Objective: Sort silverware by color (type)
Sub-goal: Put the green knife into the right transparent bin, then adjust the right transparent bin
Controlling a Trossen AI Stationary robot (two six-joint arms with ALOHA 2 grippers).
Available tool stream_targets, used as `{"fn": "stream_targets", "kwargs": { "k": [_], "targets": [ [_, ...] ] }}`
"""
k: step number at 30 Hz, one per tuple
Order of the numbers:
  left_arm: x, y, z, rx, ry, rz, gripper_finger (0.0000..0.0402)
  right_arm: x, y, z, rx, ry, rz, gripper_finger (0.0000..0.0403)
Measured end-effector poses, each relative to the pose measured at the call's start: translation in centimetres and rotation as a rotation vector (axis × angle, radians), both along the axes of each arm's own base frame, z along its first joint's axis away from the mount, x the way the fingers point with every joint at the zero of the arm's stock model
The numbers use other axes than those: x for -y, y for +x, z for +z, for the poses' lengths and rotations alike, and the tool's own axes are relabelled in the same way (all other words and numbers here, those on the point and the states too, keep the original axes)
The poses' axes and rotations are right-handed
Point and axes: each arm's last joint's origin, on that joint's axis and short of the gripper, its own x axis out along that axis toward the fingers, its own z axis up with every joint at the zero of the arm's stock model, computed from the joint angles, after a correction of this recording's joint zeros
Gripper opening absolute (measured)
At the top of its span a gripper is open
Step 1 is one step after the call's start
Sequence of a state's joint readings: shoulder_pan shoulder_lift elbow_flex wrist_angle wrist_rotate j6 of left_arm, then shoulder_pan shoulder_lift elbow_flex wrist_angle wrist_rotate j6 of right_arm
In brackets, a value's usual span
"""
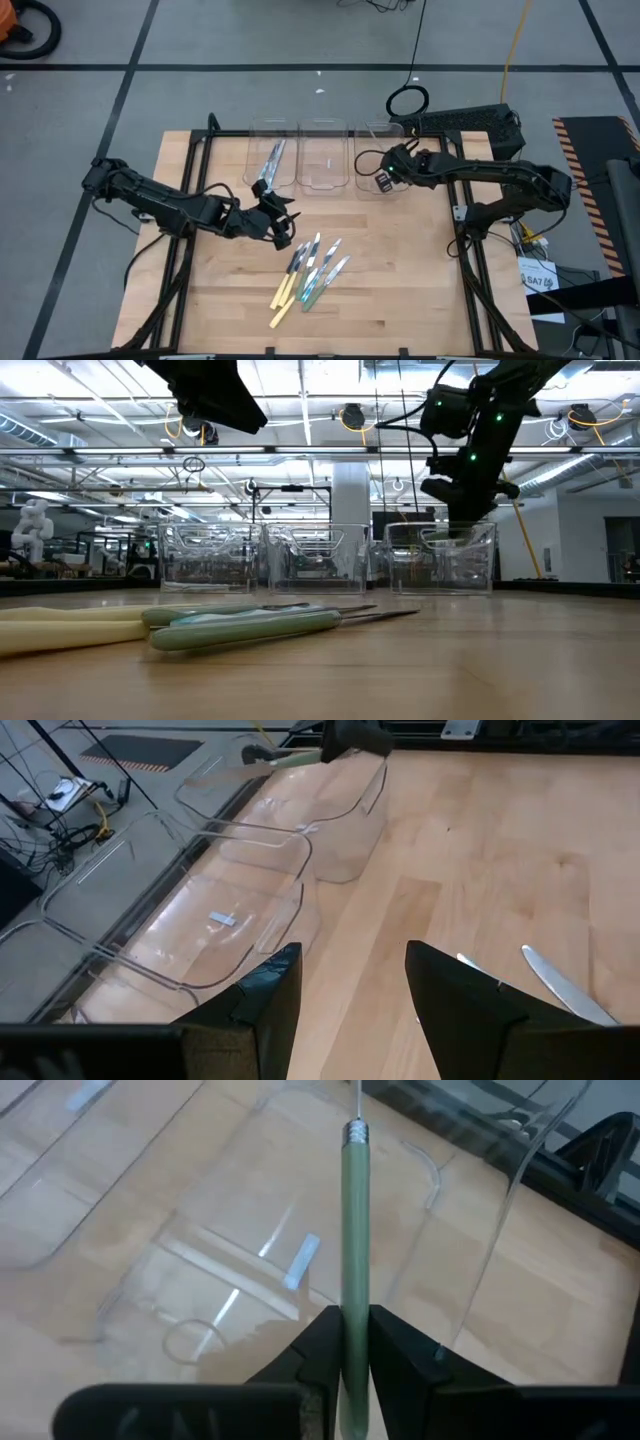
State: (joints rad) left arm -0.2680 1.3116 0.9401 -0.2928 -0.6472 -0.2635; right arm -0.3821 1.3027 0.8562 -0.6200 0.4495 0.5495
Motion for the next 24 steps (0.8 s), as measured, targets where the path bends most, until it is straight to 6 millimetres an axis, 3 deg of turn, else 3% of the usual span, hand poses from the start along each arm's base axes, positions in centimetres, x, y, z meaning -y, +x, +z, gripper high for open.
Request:
{"fn": "stream_targets", "kwargs": {
  "k": [15, 20, 24],
  "targets": [
    [-0.1, 0.2, -0.3, -0.017, -0.007, -0.009, 0.0188, -1.2, 0.1, 0.7, 0.011, -0.02, 0.059, 0.0048],
    [-0.1, 0.2, -0.3, -0.018, -0.006, -0.011, 0.0188, -4.2, -0.1, 2.5, 0.074, -0.012, 0.214, 0.0048],
    [-0.1, 0.2, -0.3, -0.016, -0.01, -0.009, 0.0188, -7.0, -1.6, 3.6, 0.053, -0.079, 0.229, 0.0048]
  ]
}}
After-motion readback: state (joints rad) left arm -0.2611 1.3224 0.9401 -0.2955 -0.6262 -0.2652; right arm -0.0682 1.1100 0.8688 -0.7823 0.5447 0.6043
